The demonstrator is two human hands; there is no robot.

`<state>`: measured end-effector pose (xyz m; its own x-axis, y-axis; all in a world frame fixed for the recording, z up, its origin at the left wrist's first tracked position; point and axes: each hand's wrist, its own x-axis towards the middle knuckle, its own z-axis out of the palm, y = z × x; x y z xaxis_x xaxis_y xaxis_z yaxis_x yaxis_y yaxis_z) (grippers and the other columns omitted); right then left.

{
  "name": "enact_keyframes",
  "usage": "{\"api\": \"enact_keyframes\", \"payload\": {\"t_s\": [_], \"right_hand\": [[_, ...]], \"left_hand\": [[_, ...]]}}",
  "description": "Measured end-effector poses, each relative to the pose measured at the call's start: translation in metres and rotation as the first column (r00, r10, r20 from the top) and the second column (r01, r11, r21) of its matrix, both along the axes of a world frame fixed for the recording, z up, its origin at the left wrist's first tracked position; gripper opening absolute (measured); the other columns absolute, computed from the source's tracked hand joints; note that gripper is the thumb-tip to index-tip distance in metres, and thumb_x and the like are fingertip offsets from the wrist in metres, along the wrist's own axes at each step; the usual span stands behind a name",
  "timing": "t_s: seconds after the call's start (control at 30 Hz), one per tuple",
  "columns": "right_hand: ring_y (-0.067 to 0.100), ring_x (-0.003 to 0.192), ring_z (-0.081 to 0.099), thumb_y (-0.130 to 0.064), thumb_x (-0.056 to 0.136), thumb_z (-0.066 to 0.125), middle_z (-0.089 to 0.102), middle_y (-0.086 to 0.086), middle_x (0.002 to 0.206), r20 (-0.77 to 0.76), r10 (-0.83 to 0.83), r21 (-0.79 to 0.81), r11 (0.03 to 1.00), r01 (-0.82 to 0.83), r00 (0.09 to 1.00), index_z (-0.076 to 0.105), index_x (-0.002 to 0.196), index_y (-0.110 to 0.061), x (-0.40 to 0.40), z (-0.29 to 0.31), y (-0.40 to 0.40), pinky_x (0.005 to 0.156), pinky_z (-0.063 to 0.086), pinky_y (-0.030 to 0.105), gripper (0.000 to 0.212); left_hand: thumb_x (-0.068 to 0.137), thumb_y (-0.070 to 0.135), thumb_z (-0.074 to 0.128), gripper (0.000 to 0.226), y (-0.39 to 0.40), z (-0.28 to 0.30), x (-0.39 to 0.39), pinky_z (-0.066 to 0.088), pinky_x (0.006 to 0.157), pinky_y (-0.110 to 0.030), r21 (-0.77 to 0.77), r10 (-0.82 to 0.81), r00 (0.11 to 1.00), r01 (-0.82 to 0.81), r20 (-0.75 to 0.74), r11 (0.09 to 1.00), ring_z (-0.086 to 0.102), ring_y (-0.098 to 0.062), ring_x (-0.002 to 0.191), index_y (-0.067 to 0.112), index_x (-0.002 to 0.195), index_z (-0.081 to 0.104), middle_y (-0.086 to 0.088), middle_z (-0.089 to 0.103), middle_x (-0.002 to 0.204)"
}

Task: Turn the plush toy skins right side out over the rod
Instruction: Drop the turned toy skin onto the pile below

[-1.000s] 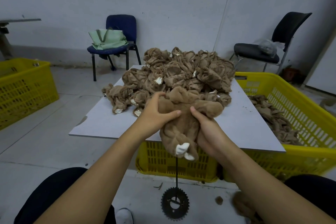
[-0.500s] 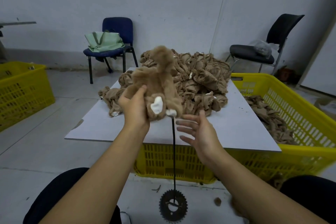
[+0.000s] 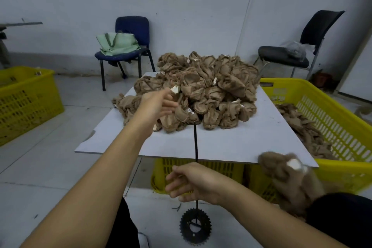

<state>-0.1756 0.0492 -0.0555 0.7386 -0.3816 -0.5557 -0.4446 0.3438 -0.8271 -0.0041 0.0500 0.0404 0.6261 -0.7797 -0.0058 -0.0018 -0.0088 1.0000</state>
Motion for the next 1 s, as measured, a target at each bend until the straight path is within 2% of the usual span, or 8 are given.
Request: {"api": "enact_keyframes", "payload": {"t_s": [0.17, 0.27, 0.33, 0.5, 0.63, 0.73, 0.83, 1.0], "right_hand": [[0.017, 0.079, 0.070, -0.037, 0.105, 0.044, 0.076, 0.007, 0.093, -0.020, -0.068, 0.004, 0.998, 0.068, 0.997, 0.067, 0.113, -0.008, 0.014, -0.008, -0.003, 0.074, 0.056, 0.030, 0.038], [0.017, 0.081, 0.071, -0.037, 0.104, 0.044, 0.077, 0.006, 0.092, -0.029, -0.054, 0.060, 0.997, 0.056, 0.998, 0.066, 0.112, -0.008, 0.023, -0.013, -0.005, 0.075, 0.057, 0.030, 0.037], [0.017, 0.081, 0.070, -0.038, 0.104, 0.044, 0.076, 0.007, 0.092, -0.018, -0.043, 0.098, 0.994, 0.044, 0.999, 0.065, 0.109, -0.009, 0.030, -0.015, -0.006, 0.076, 0.056, 0.029, 0.036], [0.017, 0.080, 0.070, -0.038, 0.104, 0.044, 0.075, 0.007, 0.090, -0.007, -0.055, 0.149, 0.987, 0.055, 0.998, 0.064, 0.104, -0.011, 0.044, -0.019, -0.009, 0.074, 0.057, 0.027, 0.034], [0.017, 0.081, 0.071, -0.038, 0.103, 0.045, 0.076, 0.007, 0.091, -0.023, -0.056, 0.195, 0.979, 0.059, 0.998, 0.065, 0.105, -0.011, 0.052, -0.020, -0.012, 0.074, 0.057, 0.028, 0.034], [0.018, 0.083, 0.071, -0.038, 0.100, 0.050, 0.076, 0.009, 0.096, 0.008, -0.071, 0.195, 0.979, 0.068, 0.997, 0.066, 0.106, -0.011, 0.053, -0.021, -0.013, 0.074, 0.058, 0.029, 0.032], [0.020, 0.083, 0.071, -0.037, 0.097, 0.054, 0.077, 0.009, 0.093, 0.008, -0.112, 0.216, 0.970, 0.107, 0.994, 0.066, 0.105, -0.010, 0.047, -0.017, -0.015, 0.071, 0.058, 0.028, 0.031], [0.021, 0.087, 0.069, -0.035, 0.103, 0.047, 0.075, 0.010, 0.093, 0.014, -0.155, 0.229, 0.962, 0.148, 0.988, 0.066, 0.104, -0.009, 0.028, -0.005, -0.017, 0.073, 0.057, 0.028, 0.032]], "left_hand": [[0.095, 0.015, 0.062, 0.013, -0.033, -0.033, 0.013, 0.052, 0.069, -0.031, 0.316, -0.278, 0.863, 0.148, 0.421, 0.937, 0.063, -0.022, 0.089, 0.014, 0.108, 0.062, -0.007, 0.066, 0.104], [0.095, 0.001, 0.049, 0.039, -0.057, -0.069, 0.023, 0.046, 0.097, -0.042, 0.538, -0.511, 0.576, 0.142, 0.638, 0.831, 0.047, -0.032, 0.122, 0.015, 0.131, 0.054, -0.016, 0.050, 0.132], [0.097, 0.001, 0.046, 0.065, -0.069, -0.088, 0.032, 0.039, 0.108, -0.053, 0.657, -0.606, 0.448, 0.053, 0.658, 0.752, 0.030, -0.040, 0.138, 0.029, 0.154, 0.033, -0.015, 0.032, 0.152], [0.099, 0.019, 0.050, 0.069, -0.098, -0.105, 0.037, 0.038, 0.110, -0.050, 0.705, -0.625, 0.459, -0.002, 0.631, 0.710, 0.034, -0.043, 0.138, 0.040, 0.158, 0.019, -0.020, 0.029, 0.155], [0.096, 0.023, 0.063, 0.048, -0.112, -0.112, 0.031, 0.049, 0.097, -0.041, 0.680, -0.607, 0.490, 0.038, 0.626, 0.732, 0.055, -0.029, 0.111, 0.012, 0.139, 0.047, -0.014, 0.056, 0.131], [0.086, 0.017, 0.073, 0.041, -0.113, -0.109, 0.027, 0.040, 0.105, -0.042, 0.554, -0.463, 0.485, -0.054, 0.742, 0.830, 0.053, -0.026, 0.119, 0.012, 0.125, 0.059, -0.007, 0.059, 0.126], [0.085, -0.001, 0.064, 0.021, -0.104, -0.100, 0.026, 0.051, 0.079, -0.034, 0.347, -0.302, 0.409, -0.038, 0.861, 0.937, 0.066, -0.026, 0.101, 0.013, 0.097, 0.075, -0.004, 0.072, 0.102], [0.091, -0.001, 0.061, 0.018, -0.096, -0.061, 0.020, 0.059, 0.081, -0.037, -0.030, 0.010, 0.676, 0.017, 0.737, 0.999, 0.069, -0.013, 0.087, 0.011, 0.094, 0.075, 0.001, 0.074, 0.093]]}}
